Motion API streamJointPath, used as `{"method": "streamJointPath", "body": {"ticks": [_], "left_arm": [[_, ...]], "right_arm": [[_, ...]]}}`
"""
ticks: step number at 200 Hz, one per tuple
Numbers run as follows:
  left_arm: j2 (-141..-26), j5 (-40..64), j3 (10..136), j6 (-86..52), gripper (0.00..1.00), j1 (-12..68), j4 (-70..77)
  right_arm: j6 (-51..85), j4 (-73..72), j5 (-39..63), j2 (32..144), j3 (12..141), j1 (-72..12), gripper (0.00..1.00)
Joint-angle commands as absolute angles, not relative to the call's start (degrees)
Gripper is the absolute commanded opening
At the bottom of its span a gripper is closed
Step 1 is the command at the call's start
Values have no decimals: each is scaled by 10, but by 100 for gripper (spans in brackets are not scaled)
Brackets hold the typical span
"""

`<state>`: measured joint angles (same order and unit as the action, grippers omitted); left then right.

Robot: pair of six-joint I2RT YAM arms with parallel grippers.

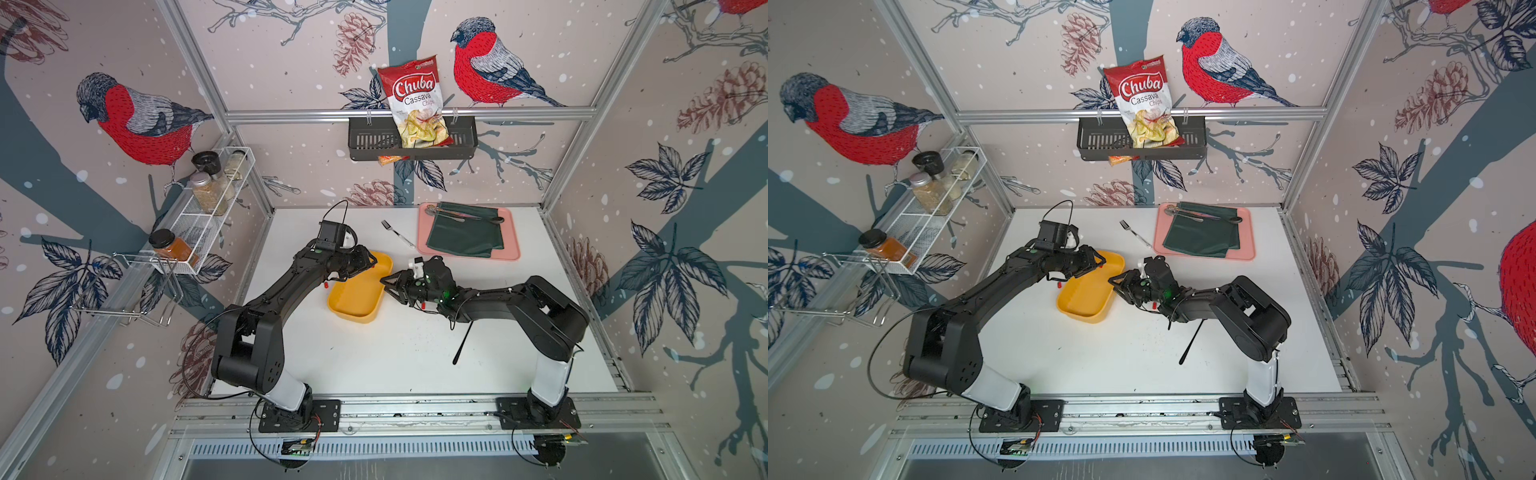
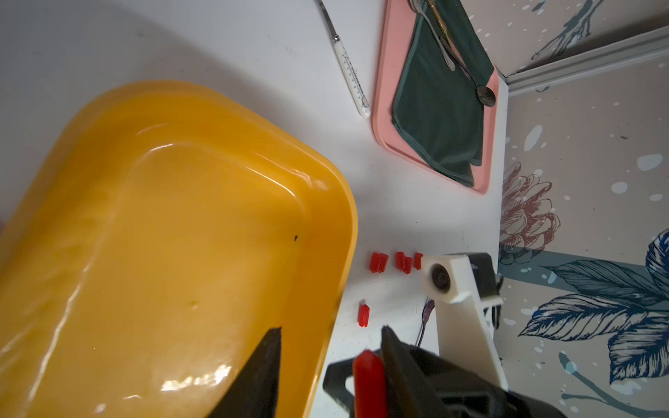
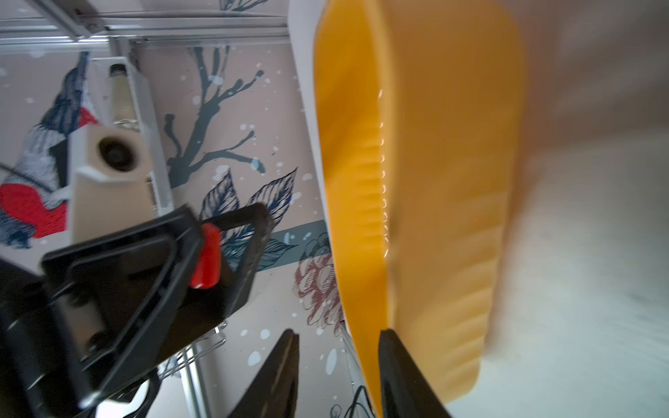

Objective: Take the screw protection sleeves out of the storage box
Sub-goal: Move the storage box to the center of the board, then adjust the screw protection sleeve.

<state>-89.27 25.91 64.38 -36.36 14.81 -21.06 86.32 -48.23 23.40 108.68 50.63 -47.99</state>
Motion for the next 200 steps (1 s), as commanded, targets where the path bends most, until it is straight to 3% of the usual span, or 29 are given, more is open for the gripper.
{"method": "streamJointPath", "body": {"ticks": [1, 34, 124, 200], "left_arm": [[-884, 286, 639, -391, 46, 153, -181], [-881, 294, 633, -400, 46, 156, -167], [-876, 332, 612, -456, 46, 163, -128], [-868, 371, 559, -513, 47, 166, -63]], "right_arm": [[942, -666, 207, 1101, 497, -485, 41], [913, -600, 211, 1071, 483, -481, 41], [935, -667, 196, 1071, 457, -478, 40], [1010, -836, 152, 1137, 439, -489, 36]]}}
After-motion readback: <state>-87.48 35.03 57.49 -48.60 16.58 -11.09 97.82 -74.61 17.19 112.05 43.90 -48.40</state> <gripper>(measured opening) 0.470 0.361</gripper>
